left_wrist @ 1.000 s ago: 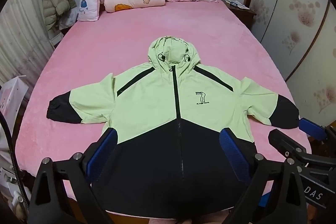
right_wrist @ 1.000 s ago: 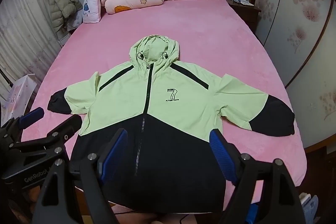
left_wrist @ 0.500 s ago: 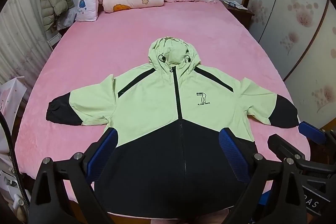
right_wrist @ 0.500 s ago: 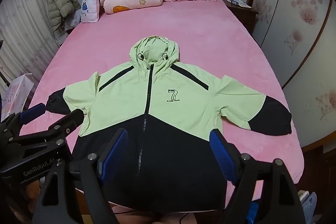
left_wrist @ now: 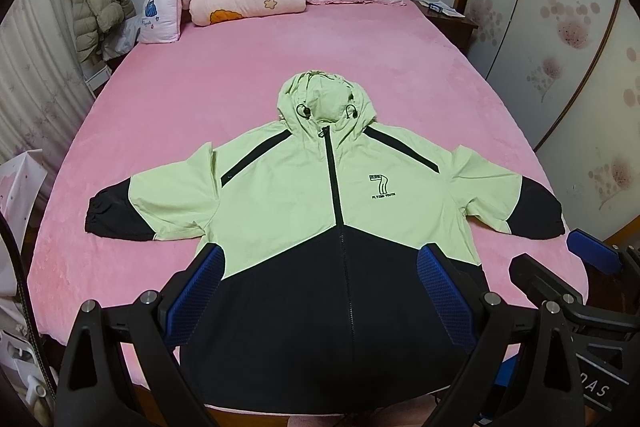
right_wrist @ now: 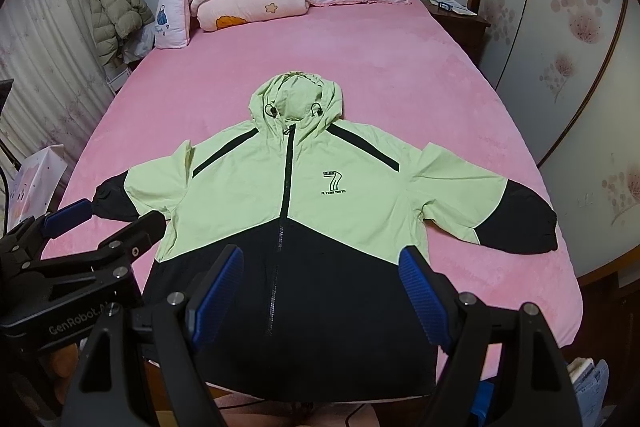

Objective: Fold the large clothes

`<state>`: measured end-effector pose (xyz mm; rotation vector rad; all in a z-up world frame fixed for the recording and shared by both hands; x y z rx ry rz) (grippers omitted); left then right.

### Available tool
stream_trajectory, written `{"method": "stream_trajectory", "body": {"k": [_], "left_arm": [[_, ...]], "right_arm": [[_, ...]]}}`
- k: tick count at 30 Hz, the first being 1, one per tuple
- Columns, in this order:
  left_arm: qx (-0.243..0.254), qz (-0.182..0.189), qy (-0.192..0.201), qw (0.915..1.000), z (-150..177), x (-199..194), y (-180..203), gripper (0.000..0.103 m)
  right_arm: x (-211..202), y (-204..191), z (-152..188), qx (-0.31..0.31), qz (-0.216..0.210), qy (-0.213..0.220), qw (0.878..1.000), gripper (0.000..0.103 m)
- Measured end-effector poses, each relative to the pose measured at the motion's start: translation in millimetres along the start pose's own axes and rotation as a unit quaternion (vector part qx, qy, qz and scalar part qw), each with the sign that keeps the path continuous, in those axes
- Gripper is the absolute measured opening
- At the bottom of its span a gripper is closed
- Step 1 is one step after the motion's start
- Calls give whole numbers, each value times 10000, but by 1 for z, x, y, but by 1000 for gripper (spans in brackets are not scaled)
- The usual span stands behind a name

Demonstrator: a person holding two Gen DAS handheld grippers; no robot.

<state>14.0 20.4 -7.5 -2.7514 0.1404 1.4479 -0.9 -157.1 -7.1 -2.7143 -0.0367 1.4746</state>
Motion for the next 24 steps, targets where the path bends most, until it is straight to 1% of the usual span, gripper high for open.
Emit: {"method": "stream_trajectory", "body": {"k": [5,9,13,21,24], "left_arm": [[3,39,113,9999,0,-4,-1,96],[42,-8,243,9997,-2,-9,0,96],[50,-21,255,9997,-3,-10,1,96],[-95,211,331,9992,-3,-16,-6,96],[-196,274,256,9991,-3,-13,-8,96]], "right_arm": [[-1,0,1,-13,7,15,10000,81],[-4,0,0,-57,20,57,10000,81],[-6,-1,1,-81,38,81,9999,81],[-8,-1,2,-42,48,94,9999,81],[-8,-2,1,-19,50,80,10000,81]]}}
Point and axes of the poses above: each gripper's, at about its wrist camera, not at the fingertips, and x roughly the way its jaws point, y to its right, z to its underside, the point moved 2 cm from there along x, roughly the way its jaws point, and after that the axes turned 2 degrees about y, right-handed, at the moved point
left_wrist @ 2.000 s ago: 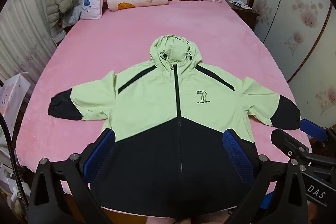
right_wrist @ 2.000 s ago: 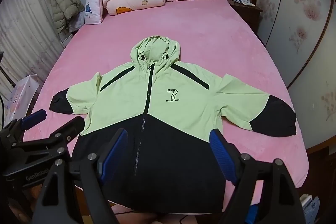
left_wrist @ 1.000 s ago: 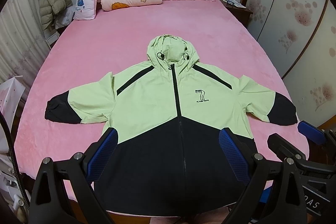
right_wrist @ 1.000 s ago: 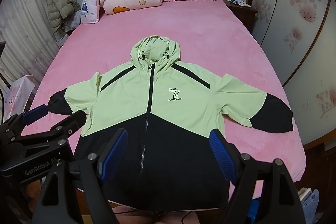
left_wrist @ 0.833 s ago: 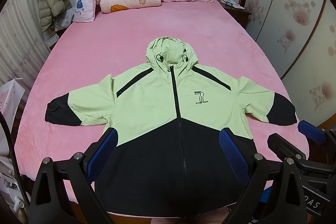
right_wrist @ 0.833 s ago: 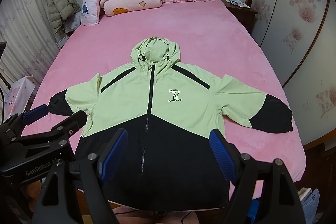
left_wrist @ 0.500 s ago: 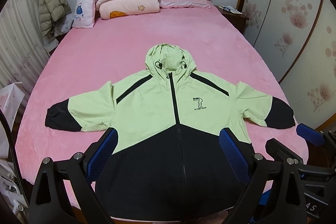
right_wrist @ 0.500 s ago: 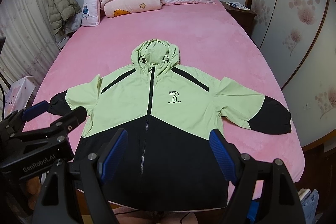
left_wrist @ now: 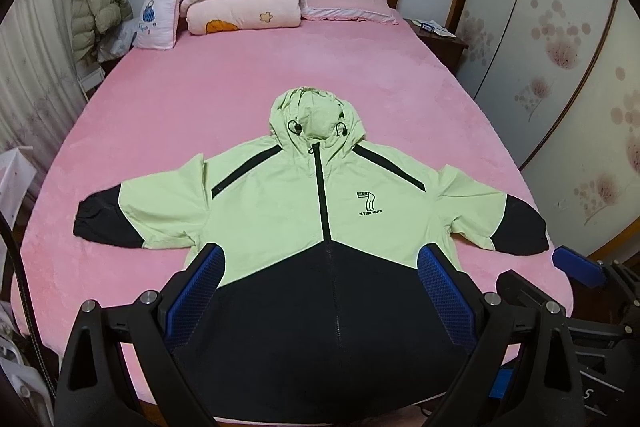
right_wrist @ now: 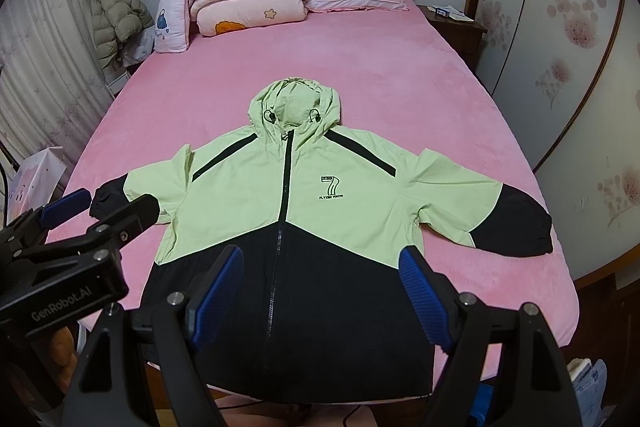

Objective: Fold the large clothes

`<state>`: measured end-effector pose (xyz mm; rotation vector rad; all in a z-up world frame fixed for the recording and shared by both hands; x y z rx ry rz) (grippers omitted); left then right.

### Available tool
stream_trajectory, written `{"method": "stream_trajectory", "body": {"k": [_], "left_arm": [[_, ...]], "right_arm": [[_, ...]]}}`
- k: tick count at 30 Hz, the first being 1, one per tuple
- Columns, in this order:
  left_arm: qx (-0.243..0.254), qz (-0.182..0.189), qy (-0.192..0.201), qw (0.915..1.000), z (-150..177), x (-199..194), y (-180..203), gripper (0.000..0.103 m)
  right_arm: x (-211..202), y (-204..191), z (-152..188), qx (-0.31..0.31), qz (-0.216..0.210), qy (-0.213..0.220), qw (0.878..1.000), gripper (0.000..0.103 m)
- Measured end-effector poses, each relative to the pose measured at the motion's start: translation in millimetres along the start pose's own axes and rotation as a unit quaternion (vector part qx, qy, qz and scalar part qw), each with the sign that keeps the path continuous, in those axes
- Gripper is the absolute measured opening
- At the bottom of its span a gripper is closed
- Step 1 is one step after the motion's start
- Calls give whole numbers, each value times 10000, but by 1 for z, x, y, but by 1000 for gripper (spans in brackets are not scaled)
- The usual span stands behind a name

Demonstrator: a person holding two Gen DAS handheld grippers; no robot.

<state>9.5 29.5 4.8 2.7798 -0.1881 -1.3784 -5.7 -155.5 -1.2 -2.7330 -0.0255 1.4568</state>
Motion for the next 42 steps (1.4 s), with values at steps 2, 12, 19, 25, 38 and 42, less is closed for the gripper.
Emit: {"method": "stream_trajectory", "body": {"k": [2,12,19,25,38,42], "left_arm": [[4,-23,-52,10000,1,2,0,96],[235,-238,-133,9994,6,4,3,96],[300,-244,-214,9990,8,6,-2,96],[370,-252,-293,9986,7,8,-7,96],[550,11,-347,9979,6,14,-10,96],[629,107,-329,9974,4,16,-6,96]], "right_arm": [[0,-1,0,-9,4,-9,10000,81],[3,-4,2,94,6,-43,9999,81],[5,-6,5,149,31,-103,9998,81],[7,-10,8,176,68,-145,9997,81],[3,-18,14,285,237,-101,9993,81],[0,-15,14,383,307,-65,9988,81]]}}
Point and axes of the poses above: each gripper's, at about its wrist camera, not at the fingertips, and x roughly the way its jaws point, y to its right, z to its underside, the point moved 2 cm from there along x, roughly the way its jaws point, and after that the axes turned 2 degrees about y, right-handed, at the moved point
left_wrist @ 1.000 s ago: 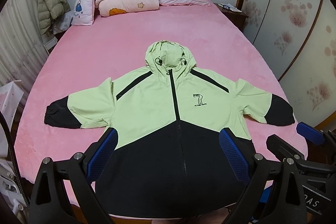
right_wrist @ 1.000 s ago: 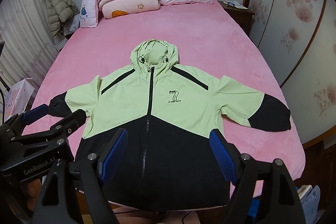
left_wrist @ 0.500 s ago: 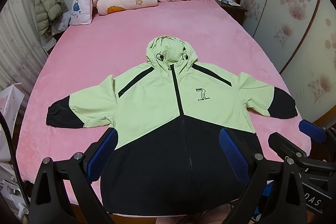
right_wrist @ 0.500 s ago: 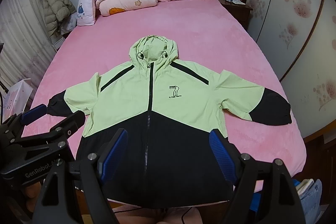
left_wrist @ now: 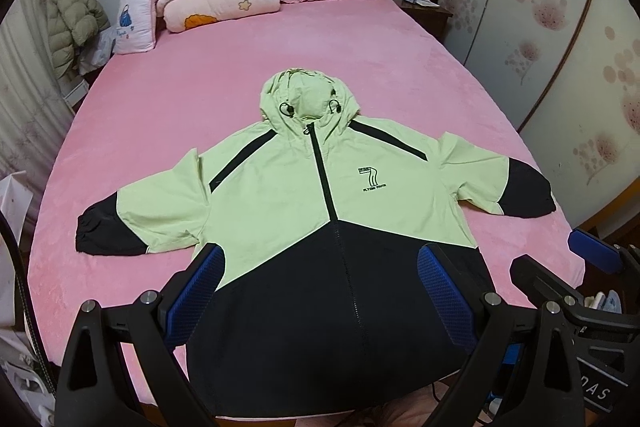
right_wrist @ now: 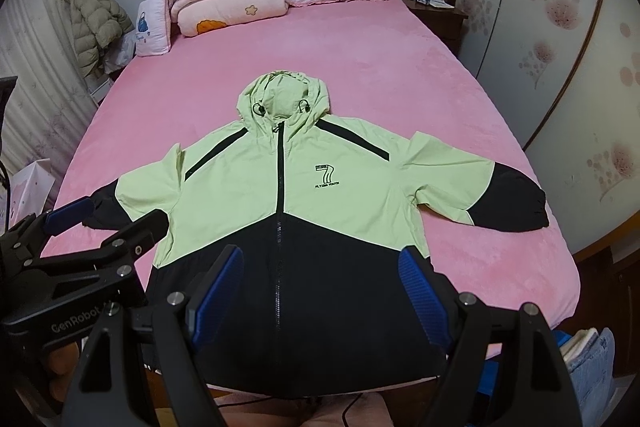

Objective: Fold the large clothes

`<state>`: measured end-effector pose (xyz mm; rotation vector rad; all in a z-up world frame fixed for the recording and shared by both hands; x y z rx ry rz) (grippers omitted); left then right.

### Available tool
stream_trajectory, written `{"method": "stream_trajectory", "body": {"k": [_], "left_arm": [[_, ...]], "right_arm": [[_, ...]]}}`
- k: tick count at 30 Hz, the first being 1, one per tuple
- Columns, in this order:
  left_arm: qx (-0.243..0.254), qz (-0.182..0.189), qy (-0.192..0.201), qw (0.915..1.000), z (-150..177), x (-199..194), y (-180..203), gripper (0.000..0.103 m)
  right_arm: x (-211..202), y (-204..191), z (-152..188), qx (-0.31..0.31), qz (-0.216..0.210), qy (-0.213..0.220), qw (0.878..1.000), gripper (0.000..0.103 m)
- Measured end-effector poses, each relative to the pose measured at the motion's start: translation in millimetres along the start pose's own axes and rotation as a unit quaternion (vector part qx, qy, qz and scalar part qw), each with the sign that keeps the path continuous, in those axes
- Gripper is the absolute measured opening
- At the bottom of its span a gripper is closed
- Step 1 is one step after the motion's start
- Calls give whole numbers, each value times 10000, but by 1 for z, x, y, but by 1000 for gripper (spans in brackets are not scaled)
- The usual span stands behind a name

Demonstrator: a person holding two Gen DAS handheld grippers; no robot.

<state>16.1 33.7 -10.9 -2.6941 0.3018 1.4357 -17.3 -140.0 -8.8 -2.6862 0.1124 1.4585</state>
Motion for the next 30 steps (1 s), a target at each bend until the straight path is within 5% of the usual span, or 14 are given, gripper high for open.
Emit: {"method": "stream_trajectory", "body": {"k": [30], "left_arm": [[349,222,395,9984,-28,5,48,96]], "right_arm": [[-2,53,-9,592,126,211,9979,81]]}}
Point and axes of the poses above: each gripper's, at about its wrist camera, not at the fingertips, and x roughly the way its jaws point, y to its right, z to its underside, the point moved 2 cm from there along x, roughly the way its jaws point, and after that the axes turned 2 degrees about y, right-handed, at the moved point
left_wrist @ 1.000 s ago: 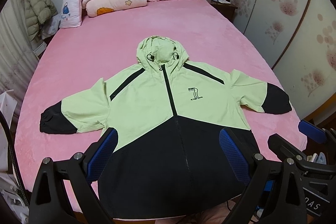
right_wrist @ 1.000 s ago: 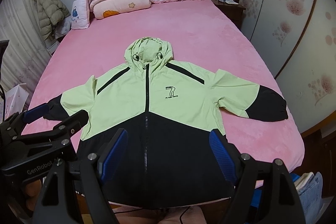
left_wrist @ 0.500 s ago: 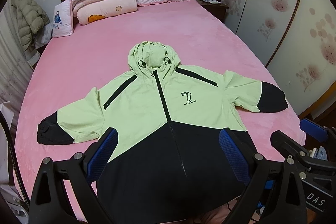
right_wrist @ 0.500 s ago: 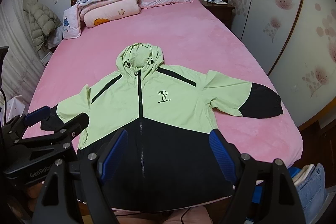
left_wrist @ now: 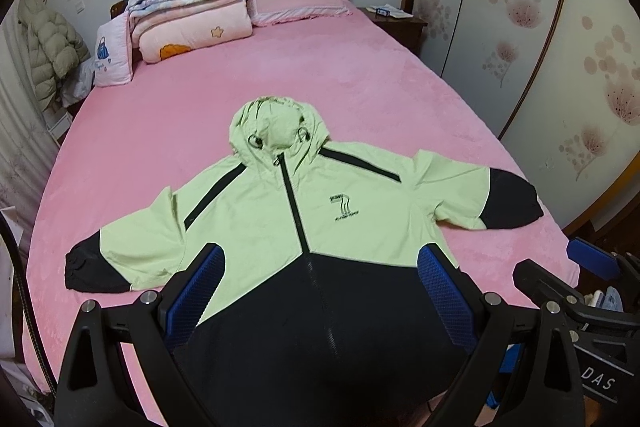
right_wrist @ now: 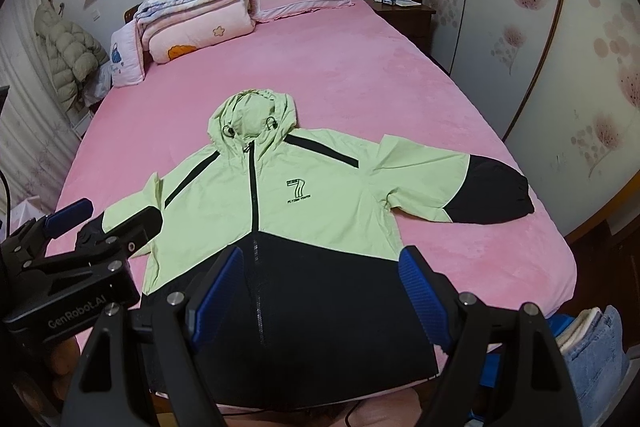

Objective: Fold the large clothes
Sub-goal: 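Grasp the black sleeve cuff with the right tool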

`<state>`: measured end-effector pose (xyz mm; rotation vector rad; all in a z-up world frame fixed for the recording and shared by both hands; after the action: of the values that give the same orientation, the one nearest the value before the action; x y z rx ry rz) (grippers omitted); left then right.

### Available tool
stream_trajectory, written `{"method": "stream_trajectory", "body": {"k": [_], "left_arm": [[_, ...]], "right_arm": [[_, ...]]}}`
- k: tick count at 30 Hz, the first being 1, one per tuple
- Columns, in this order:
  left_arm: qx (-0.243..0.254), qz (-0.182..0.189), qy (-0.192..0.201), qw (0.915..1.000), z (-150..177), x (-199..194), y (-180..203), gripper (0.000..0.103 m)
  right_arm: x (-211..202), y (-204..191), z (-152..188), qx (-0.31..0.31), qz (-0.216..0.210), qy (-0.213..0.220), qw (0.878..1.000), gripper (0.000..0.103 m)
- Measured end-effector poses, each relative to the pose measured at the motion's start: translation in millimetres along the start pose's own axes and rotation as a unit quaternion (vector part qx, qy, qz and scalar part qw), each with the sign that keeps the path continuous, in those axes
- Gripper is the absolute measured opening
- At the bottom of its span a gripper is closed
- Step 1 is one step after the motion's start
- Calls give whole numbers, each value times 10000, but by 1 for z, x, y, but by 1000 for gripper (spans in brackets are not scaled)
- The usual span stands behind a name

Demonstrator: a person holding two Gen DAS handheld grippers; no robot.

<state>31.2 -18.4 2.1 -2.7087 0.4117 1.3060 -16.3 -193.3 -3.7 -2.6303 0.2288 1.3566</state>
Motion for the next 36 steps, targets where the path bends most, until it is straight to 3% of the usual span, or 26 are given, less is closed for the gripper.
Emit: {"method": "stream_trajectory", "body": {"k": [8,20,25,30,36], "left_arm": [[-126,82,276,9995,-35,17,60,96],[97,-260,-9,9996,-89,86,206,96],[55,-60,-232,9997,-93,123,247,96],[323,-159,-511,9980,-89,169,277,96],[96,-77,-896,9959,-77,227,300,96]], "right_arm": [[19,64,-23,112,-188,38,9998,81],[72,248,-78,700,-553,-108,9960,81],[120,327,-71,1084,-579,-419,9915,81],[178,403,-51,1347,-358,-767,9873,81],[244,461,-33,1494,-160,-1279,9803,81]]}}
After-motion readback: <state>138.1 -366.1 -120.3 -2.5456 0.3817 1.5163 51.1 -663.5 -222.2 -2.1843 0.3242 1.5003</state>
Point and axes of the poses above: each gripper's, at about its wrist camera, not at the fingertips, and x roughly the way its jaws point, y to its right, z to its underside, the point moved 2 cm from there along x, roughly the way its jaws point, and after that the axes turned 2 degrees about y, right-handed, at the moved point
